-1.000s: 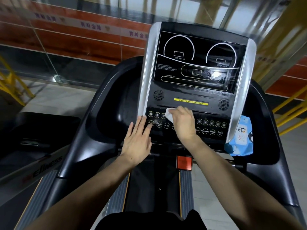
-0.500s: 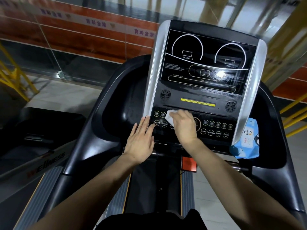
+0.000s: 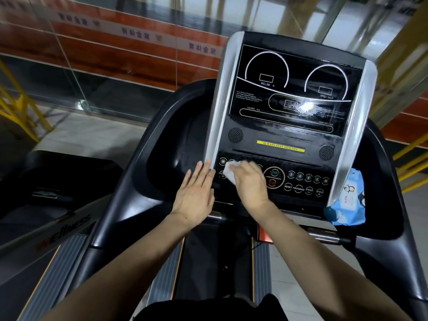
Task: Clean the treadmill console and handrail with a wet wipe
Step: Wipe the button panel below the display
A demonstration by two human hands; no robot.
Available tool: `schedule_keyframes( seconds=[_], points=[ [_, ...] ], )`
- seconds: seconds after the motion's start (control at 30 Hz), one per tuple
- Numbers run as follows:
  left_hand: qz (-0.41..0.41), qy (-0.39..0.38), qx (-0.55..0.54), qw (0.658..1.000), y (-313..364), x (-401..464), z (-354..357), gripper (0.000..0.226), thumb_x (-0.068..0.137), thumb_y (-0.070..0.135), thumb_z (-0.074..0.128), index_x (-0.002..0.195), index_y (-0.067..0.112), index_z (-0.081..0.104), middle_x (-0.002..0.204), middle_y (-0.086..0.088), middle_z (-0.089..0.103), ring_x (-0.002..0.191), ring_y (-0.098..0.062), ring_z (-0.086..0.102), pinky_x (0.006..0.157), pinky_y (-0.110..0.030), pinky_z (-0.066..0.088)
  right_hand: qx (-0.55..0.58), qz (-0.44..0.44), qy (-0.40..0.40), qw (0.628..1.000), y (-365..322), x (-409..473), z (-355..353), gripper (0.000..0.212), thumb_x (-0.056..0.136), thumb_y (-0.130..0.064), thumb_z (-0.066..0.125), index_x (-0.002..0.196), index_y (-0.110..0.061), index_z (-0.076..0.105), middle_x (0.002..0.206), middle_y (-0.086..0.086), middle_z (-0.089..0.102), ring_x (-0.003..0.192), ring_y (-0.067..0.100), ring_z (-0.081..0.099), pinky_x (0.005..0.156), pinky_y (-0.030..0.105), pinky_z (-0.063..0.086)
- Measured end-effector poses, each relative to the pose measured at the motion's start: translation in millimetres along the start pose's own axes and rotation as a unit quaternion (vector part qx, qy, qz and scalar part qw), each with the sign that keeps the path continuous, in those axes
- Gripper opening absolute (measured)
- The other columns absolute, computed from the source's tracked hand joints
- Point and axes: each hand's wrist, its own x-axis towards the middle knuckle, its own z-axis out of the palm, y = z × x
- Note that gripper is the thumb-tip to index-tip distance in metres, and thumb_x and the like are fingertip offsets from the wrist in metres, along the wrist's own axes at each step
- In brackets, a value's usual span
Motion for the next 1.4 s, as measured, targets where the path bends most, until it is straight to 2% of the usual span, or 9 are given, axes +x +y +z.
schedule_keyframes(
  seconds=[0.2,0.37,0.5,0.6,0.8,0.93,1.03,1.23,1.4],
  points=[
    [0.007,-0.007,0.019,1.0,-12,-1,-4,0.061,0.108,0.031,0.032,0.165,0.017,0.021,0.175,0.007,-0.006,0.162,-0.02,-0.009,0.132,-0.043,0.001,0.005,-0.083,-0.028,0.996,3,-18,-1,0.033,0.076,0.002,0.077,0.104,-0.016,0.077,0.083,0.0,0.062,0.075,0.027,0.057,0.072,0.039,0.052],
    [0.018,-0.01,0.028,0.999,-10,0,-7,0.058,0.108,0.03,0.032,0.164,0.017,0.025,0.176,0.005,-0.001,0.162,-0.02,-0.008,0.132,-0.045,0.002,0.01,0.024,0.03,0.999,2,32,-5,0.031,0.076,0.003,0.072,0.103,-0.012,0.076,0.082,0.006,0.062,0.071,0.03,0.055,0.069,0.04,0.054],
    [0.017,-0.012,0.048,0.999,-19,2,-10,0.058,0.108,0.031,0.031,0.164,0.018,0.025,0.176,0.005,0.0,0.162,-0.021,-0.007,0.132,-0.047,0.003,0.012,-0.037,0.005,0.999,-11,-16,2,0.033,0.08,0.004,0.072,0.106,-0.016,0.076,0.094,-0.001,0.067,0.078,0.024,0.056,0.072,0.035,0.055],
    [0.008,-0.029,0.061,0.998,-21,3,-10,0.061,0.108,0.033,0.03,0.167,0.02,0.016,0.175,0.009,-0.008,0.162,-0.021,-0.009,0.132,-0.05,0.001,0.006,-0.068,-0.017,0.998,-9,-16,2,0.032,0.08,0.0,0.076,0.106,-0.018,0.076,0.088,-0.002,0.064,0.078,0.024,0.057,0.075,0.036,0.054],
    [-0.004,-0.047,0.099,0.994,-19,3,-12,0.065,0.109,0.035,0.026,0.167,0.024,0.001,0.173,0.011,-0.015,0.161,-0.024,-0.012,0.129,-0.057,-0.002,-0.01,0.035,0.001,0.999,-22,38,-1,0.037,0.077,0.003,0.07,0.109,-0.015,0.073,0.086,0.001,0.058,0.078,0.024,0.053,0.066,0.035,0.053],
    [0.004,-0.053,0.119,0.992,-23,4,-13,0.064,0.109,0.034,0.024,0.166,0.026,-0.004,0.172,0.012,-0.02,0.161,-0.024,-0.016,0.128,-0.059,-0.003,0.011,-0.043,-0.038,0.998,-24,-18,4,0.035,0.078,0.002,0.073,0.109,-0.014,0.074,0.093,0.0,0.063,0.081,0.024,0.056,0.065,0.038,0.057],
    [0.004,-0.05,0.118,0.992,-22,4,-13,0.065,0.109,0.035,0.024,0.167,0.025,-0.003,0.172,0.011,-0.019,0.161,-0.025,-0.015,0.128,-0.06,-0.003,0.007,-0.074,-0.046,0.996,-19,-8,4,0.038,0.074,0.004,0.076,0.107,-0.015,0.074,0.088,0.001,0.061,0.078,0.025,0.055,0.067,0.038,0.056],
    [-0.005,-0.056,0.107,0.993,-19,3,-11,0.065,0.109,0.035,0.023,0.165,0.025,-0.008,0.17,0.012,-0.024,0.161,-0.025,-0.016,0.129,-0.059,-0.004,0.0,0.064,-0.014,0.998,-32,28,5,0.039,0.071,0.002,0.077,0.105,-0.017,0.071,0.087,0.001,0.056,0.08,0.022,0.053,0.061,0.031,0.05],
    [-0.007,-0.055,0.104,0.993,-21,3,-12,0.063,0.11,0.035,0.025,0.165,0.028,-0.006,0.169,0.015,-0.026,0.161,-0.024,-0.015,0.129,-0.058,-0.004,0.011,-0.027,-0.045,0.999,-35,-27,10,0.033,0.084,-0.009,0.055,0.108,-0.021,0.075,0.093,-0.005,0.06,0.081,0.021,0.055,0.062,0.035,0.055]
  ],
)
